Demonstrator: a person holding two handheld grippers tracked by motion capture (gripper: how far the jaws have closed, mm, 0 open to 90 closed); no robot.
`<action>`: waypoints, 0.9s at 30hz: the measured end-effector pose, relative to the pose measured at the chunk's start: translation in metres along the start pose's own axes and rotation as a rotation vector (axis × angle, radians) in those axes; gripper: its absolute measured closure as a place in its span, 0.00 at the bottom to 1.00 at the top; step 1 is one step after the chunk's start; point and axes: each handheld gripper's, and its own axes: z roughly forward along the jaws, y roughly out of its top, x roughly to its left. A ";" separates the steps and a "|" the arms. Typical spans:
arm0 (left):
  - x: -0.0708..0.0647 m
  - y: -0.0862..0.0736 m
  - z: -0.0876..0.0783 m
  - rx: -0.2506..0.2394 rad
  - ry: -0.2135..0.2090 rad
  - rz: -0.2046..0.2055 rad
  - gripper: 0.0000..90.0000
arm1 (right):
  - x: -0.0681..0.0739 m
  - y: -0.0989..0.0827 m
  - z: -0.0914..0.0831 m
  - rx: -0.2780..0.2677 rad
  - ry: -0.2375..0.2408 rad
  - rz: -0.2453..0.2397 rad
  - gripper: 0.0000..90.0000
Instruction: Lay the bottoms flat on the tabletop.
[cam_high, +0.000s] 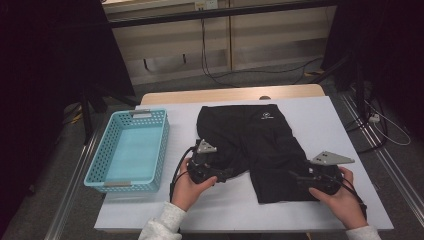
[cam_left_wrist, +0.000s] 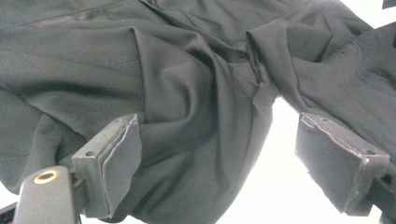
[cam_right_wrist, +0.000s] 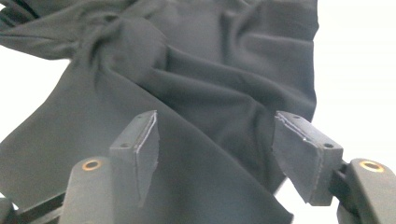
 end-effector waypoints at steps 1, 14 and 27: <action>-0.001 0.001 0.000 0.000 0.002 0.000 0.17 | -0.002 -0.003 -0.002 0.010 -0.004 0.008 0.34; 0.001 0.001 0.000 0.005 0.002 -0.001 0.16 | -0.011 -0.026 -0.015 0.092 -0.071 0.042 0.42; 0.000 0.004 -0.001 0.000 0.000 0.004 0.16 | -0.005 -0.032 -0.019 0.123 -0.045 0.082 0.78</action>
